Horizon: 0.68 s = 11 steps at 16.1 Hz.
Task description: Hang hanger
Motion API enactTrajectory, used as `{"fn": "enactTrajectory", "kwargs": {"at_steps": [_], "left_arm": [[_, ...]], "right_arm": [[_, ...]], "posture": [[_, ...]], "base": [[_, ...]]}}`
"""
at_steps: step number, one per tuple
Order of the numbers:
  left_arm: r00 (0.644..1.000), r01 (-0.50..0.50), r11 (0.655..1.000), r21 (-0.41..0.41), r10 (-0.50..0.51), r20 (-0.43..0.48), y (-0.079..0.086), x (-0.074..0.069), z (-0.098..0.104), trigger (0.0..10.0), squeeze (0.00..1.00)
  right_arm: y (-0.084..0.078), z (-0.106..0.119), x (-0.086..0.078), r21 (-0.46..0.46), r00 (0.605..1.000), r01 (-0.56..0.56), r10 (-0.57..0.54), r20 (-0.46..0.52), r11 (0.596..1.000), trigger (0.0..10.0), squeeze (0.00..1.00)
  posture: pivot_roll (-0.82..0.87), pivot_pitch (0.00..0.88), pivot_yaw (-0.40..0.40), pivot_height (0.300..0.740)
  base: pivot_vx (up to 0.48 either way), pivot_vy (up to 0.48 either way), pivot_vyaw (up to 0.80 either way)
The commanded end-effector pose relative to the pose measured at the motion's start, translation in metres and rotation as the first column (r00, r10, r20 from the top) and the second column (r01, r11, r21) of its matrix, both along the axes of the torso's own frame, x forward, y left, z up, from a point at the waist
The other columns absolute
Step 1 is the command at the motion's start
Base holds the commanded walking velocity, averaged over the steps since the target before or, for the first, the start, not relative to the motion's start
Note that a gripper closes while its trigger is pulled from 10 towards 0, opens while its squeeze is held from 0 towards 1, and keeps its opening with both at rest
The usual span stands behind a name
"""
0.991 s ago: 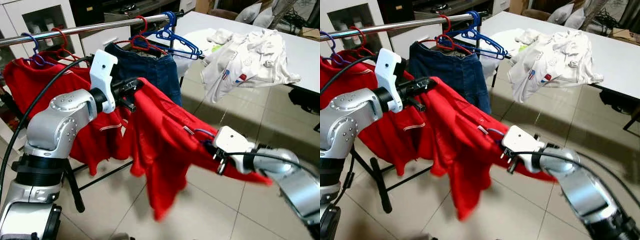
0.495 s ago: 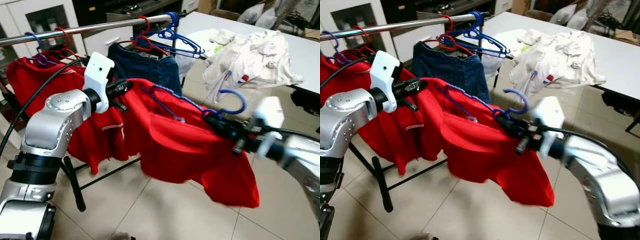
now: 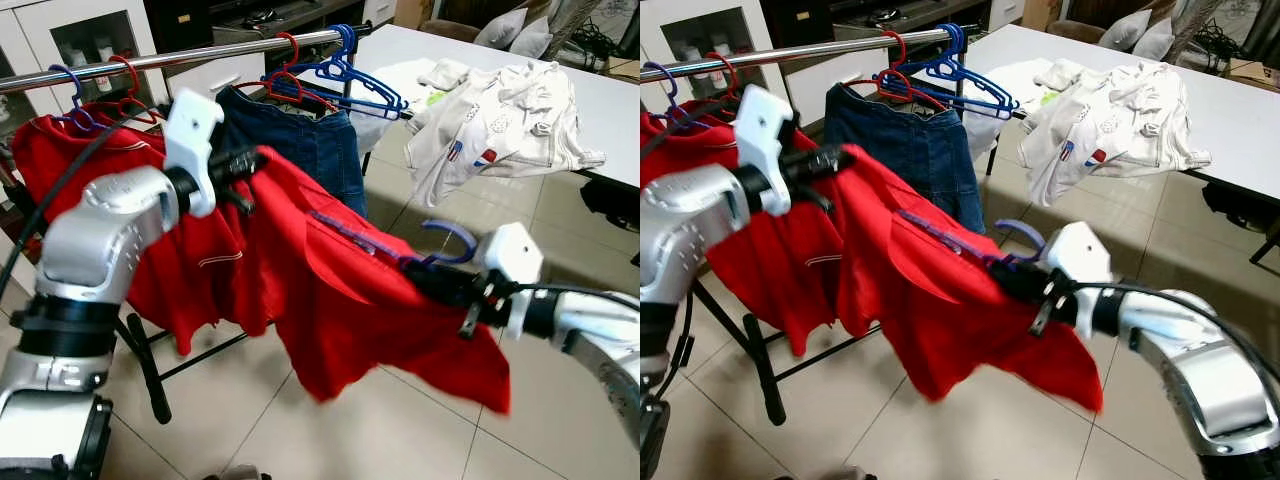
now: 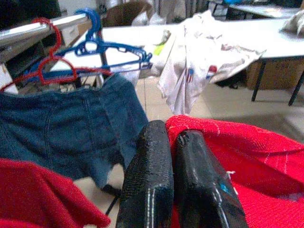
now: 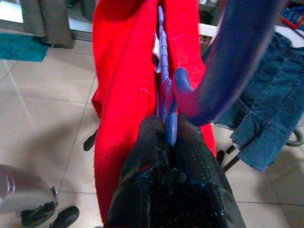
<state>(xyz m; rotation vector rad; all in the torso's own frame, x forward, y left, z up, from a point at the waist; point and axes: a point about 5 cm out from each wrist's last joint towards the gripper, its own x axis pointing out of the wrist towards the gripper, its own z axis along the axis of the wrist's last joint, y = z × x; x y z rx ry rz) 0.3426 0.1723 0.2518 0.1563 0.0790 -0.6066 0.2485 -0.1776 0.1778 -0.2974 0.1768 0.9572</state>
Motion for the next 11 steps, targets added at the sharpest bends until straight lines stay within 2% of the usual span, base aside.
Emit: {"fn": "enactTrajectory", "kwargs": {"at_steps": [1, 3, 5, 7, 8, 10, 11], "left_arm": [[0.998, -0.049, 0.999, -0.009, 0.049, 0.035, 0.013, 0.001, 0.013, 0.0, 0.00], [1.000, -0.006, 1.000, -0.011, 0.006, 0.028, 0.009, 0.001, 0.017, 0.0, 0.00], [0.995, 0.098, 0.995, -0.004, -0.098, -0.008, -0.007, 0.000, 0.017, 0.0, 0.00], [0.990, 0.139, 0.990, 0.003, -0.139, -0.023, -0.013, -0.001, 0.016, 0.0, 0.00], [0.978, 0.204, 0.979, 0.006, -0.203, -0.041, -0.024, -0.002, 0.017, 0.0, 0.00], [0.972, 0.230, 0.973, 0.020, -0.228, -0.054, -0.029, 0.000, 0.017, 0.0, 0.00], [0.970, 0.234, 0.972, -0.005, -0.234, -0.060, -0.032, 0.003, 0.020, 0.0, 0.00]], "right_arm": [[-0.005, -0.003, -0.001, -0.029, 1.000, 0.012, -0.013, -0.014, 0.999, 10.0, 0.00], [-0.004, -0.006, 0.000, -0.062, 1.000, -0.001, 0.000, -0.011, 0.998, 10.0, 0.00], [0.005, -0.002, 0.006, -0.038, 0.999, -0.031, 0.032, 0.018, 0.999, 10.0, 0.00], [0.008, -0.001, 0.009, -0.039, 0.999, -0.027, 0.029, 0.030, 0.999, 10.0, 0.00], [0.014, 0.001, 0.016, -0.030, 0.998, -0.020, 0.022, 0.058, 0.999, 10.0, 0.00], [0.020, 0.004, 0.021, -0.020, 0.996, -0.023, 0.024, 0.082, 1.000, 10.0, 0.00], [0.026, 0.003, 0.024, -0.027, 0.996, -0.026, 0.028, 0.088, 0.999, 10.0, 0.00]], "posture": [[0.03, 0.021, -0.035, 0.740], [0.03, 0.024, -0.042, 0.740], [0.04, 0.023, -0.044, 0.740], [0.04, 0.021, -0.042, 0.740], [0.04, 0.016, -0.040, 0.740], [0.04, 0.010, -0.041, 0.740], [0.04, 0.007, -0.041, 0.740]], "base": [[0.000, 0.000, 0.00], [0.000, 0.000, 0.00], [0.000, 0.000, 0.00], [0.000, 0.000, 0.00], [0.000, 0.000, 0.00], [0.000, 0.000, 0.00], [0.000, 0.000, 0.00]]}}
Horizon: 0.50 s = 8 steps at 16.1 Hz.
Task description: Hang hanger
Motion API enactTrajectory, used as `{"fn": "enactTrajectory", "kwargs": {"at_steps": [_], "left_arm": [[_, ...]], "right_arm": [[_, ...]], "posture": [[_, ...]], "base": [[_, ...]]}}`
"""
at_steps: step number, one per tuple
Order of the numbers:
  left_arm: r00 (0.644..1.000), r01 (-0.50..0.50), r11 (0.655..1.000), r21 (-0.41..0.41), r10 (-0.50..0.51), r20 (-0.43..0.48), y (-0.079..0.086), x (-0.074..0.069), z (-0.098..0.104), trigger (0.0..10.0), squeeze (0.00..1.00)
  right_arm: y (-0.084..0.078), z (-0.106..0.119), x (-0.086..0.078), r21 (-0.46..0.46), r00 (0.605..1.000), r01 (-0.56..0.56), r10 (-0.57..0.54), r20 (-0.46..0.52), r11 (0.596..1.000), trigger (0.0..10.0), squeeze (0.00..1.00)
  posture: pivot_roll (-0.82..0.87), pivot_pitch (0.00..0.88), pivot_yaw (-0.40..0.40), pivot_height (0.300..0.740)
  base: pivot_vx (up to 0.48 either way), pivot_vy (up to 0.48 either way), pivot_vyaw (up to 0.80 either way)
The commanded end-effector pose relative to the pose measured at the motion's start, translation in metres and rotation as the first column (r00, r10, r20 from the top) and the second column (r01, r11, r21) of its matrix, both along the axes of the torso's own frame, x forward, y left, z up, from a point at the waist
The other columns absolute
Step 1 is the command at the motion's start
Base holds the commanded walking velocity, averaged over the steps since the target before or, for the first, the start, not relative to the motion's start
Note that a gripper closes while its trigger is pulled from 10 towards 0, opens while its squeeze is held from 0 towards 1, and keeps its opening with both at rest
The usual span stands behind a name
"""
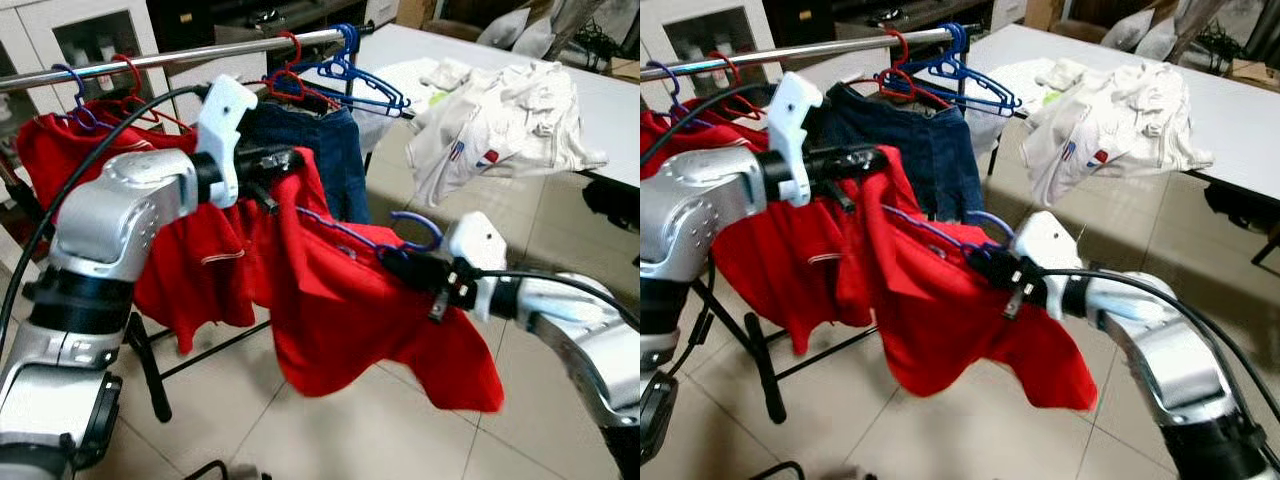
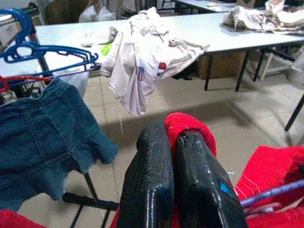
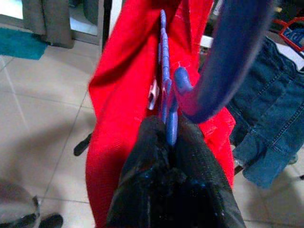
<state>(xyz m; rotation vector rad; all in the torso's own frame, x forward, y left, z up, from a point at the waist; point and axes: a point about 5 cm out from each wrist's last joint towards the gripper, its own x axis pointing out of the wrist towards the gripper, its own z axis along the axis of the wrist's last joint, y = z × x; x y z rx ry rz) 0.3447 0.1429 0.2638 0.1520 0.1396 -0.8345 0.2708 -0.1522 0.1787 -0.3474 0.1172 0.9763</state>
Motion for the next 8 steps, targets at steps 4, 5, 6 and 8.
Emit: {"fn": "enactTrajectory", "kwargs": {"at_steps": [4, 5, 6, 8], "left_arm": [[0.999, 0.042, 0.983, -0.178, -0.042, 0.006, -0.006, 0.004, 0.033, 0.0, 0.00], [0.999, 0.038, 0.983, -0.177, -0.037, 0.009, -0.004, 0.005, 0.035, 0.0, 0.00], [1.000, 0.028, 0.978, -0.207, -0.028, 0.005, 0.002, 0.006, 0.039, 0.0, 0.00], [0.999, 0.035, 0.955, -0.296, -0.043, -0.020, 0.004, 0.005, 0.048, 0.0, 0.00]], "right_arm": [[0.009, -0.010, 0.007, -0.078, 1.000, 0.004, -0.003, 0.008, 0.997, 10.0, 0.00], [0.009, -0.011, 0.007, -0.084, 1.000, 0.006, -0.006, 0.004, 0.996, 10.0, 0.00], [0.004, -0.015, 0.009, -0.105, 0.999, 0.034, -0.034, -0.003, 0.994, 10.0, 0.00], [-0.001, -0.014, 0.014, -0.075, 0.997, 0.082, -0.082, 0.014, 0.994, 10.0, 0.00]], "posture": [[0.05, 0.000, -0.047, 0.740], [0.05, 0.000, -0.047, 0.740], [0.05, 0.000, -0.044, 0.740], [0.05, 0.000, -0.043, 0.740]], "base": [[0.000, 0.000, 0.00], [0.000, 0.000, 0.00], [0.000, 0.000, 0.00], [0.000, 0.000, 0.00]]}}
